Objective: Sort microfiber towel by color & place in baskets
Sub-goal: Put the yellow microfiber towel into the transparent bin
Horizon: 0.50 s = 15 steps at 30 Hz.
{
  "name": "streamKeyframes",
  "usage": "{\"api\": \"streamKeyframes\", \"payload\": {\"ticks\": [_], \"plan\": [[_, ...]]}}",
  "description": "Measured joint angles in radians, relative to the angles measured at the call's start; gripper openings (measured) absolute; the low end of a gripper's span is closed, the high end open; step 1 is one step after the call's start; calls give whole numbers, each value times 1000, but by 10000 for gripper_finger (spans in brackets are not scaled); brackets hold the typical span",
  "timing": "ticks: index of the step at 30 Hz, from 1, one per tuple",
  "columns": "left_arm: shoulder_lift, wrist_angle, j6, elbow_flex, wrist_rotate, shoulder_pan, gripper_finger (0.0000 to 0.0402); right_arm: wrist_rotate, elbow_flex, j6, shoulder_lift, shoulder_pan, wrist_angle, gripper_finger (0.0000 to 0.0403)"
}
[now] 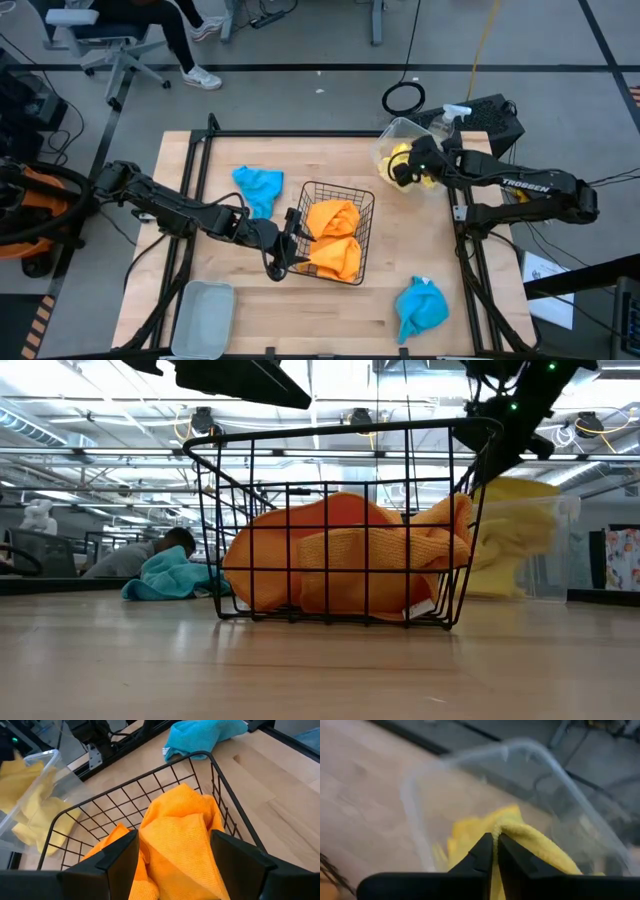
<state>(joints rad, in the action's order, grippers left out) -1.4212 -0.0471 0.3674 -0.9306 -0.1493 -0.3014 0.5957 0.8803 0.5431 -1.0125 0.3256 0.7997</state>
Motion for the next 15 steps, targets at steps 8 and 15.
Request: {"api": "streamKeyframes", "payload": {"ticks": [8, 15], "plan": [[0, 0, -22, 0, 0, 0, 251, -66, 9, 52, -28, 86, 135, 4], [0, 1, -22, 0, 0, -2, 251, -102, -29, 103, -92, 93, 214, 10]]}}
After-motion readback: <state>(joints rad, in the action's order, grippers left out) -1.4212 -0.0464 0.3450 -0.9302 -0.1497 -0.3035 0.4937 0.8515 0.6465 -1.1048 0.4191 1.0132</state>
